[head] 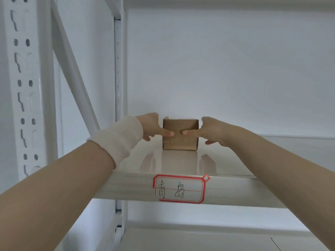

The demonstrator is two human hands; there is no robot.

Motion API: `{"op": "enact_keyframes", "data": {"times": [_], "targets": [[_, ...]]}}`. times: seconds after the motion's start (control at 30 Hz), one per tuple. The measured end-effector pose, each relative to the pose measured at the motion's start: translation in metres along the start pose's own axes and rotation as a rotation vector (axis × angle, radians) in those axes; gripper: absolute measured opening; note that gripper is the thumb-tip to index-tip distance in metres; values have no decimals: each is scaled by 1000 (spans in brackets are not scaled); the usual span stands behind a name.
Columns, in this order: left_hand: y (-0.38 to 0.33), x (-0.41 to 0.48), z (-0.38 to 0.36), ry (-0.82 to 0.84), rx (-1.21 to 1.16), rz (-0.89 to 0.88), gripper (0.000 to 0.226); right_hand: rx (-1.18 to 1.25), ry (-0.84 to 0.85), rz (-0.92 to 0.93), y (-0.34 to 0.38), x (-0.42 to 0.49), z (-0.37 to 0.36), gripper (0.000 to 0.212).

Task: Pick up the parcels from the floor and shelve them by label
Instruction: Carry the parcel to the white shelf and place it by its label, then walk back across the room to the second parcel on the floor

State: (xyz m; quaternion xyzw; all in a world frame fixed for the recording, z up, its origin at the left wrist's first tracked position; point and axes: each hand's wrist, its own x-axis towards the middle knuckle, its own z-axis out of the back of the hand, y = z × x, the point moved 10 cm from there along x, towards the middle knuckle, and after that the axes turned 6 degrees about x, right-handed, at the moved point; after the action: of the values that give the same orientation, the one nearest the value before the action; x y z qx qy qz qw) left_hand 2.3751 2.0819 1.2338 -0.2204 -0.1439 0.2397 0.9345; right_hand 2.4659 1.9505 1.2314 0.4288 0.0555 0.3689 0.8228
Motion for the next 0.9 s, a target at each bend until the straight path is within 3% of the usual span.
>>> {"op": "enact_keyframes", "data": {"times": [0.13, 0.33, 0.57, 0.9], "targets": [[12, -38, 30, -176, -62, 7, 92, -46, -193, 110, 18, -27, 20, 95], [2, -119, 66, -436, -272, -46, 68, 165, -310, 444, 81, -85, 21, 87], [7, -218, 60, -650, -419, 19, 55, 482, -91, 575, 98, -151, -23, 68], [90, -403, -7, -930, -607, 323, 41, 825, 474, 389, 82, -277, -167, 48]]}}
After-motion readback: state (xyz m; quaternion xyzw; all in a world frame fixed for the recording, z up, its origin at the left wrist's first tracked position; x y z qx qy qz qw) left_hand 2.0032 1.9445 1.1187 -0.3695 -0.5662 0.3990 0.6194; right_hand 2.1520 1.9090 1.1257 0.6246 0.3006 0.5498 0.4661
